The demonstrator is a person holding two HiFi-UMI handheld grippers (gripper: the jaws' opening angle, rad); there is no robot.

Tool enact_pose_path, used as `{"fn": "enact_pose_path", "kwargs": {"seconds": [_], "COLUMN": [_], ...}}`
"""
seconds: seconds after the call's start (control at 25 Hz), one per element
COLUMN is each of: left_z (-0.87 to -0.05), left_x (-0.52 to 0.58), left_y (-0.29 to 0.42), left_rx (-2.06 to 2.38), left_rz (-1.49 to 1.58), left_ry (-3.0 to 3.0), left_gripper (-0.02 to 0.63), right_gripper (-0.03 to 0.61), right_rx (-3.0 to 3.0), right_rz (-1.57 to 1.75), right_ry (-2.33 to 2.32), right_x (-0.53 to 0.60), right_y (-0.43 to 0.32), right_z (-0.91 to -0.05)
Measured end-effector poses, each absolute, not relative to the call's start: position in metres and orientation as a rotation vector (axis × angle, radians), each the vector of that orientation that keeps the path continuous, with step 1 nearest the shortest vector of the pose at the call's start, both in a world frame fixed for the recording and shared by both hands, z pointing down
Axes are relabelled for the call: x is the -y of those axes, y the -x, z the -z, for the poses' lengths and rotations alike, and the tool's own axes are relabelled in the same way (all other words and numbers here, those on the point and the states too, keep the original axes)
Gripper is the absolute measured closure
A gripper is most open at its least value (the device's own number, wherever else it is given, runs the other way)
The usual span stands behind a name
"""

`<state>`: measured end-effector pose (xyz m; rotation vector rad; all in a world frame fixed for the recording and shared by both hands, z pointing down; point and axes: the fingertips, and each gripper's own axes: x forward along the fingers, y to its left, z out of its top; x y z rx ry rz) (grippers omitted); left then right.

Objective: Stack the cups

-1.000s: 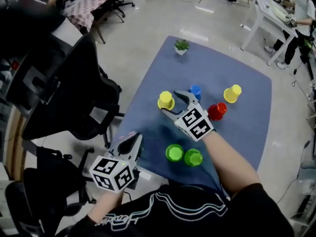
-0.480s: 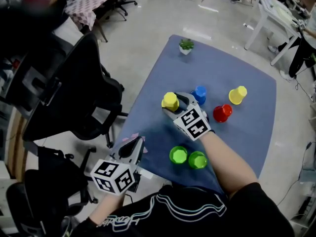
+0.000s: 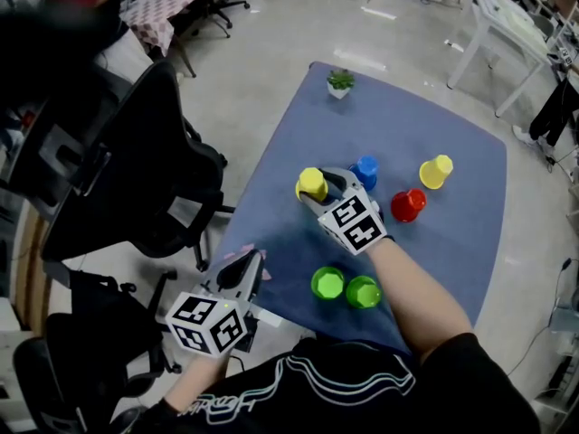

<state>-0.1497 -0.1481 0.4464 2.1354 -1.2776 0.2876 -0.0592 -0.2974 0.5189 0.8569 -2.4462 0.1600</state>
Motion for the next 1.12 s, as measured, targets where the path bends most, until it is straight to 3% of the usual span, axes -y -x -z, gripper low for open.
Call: {"fn": "enact_pose_path", "kwargs": {"seconds": [1.12], "left_z": [-0.415], "left_x": [0.124], "left_y": [0.106], "left_rx": [1.142], "left_rz": [-0.271], "left_ry": [-2.272], "left_gripper": [0.588], "right_gripper": [0.319], "right_rx": [2.497], "right_rz": [0.026], "right_ry": [-1.042], "right_x": [0.230], "right_y": [0.000], "right_z": [-0.405]}}
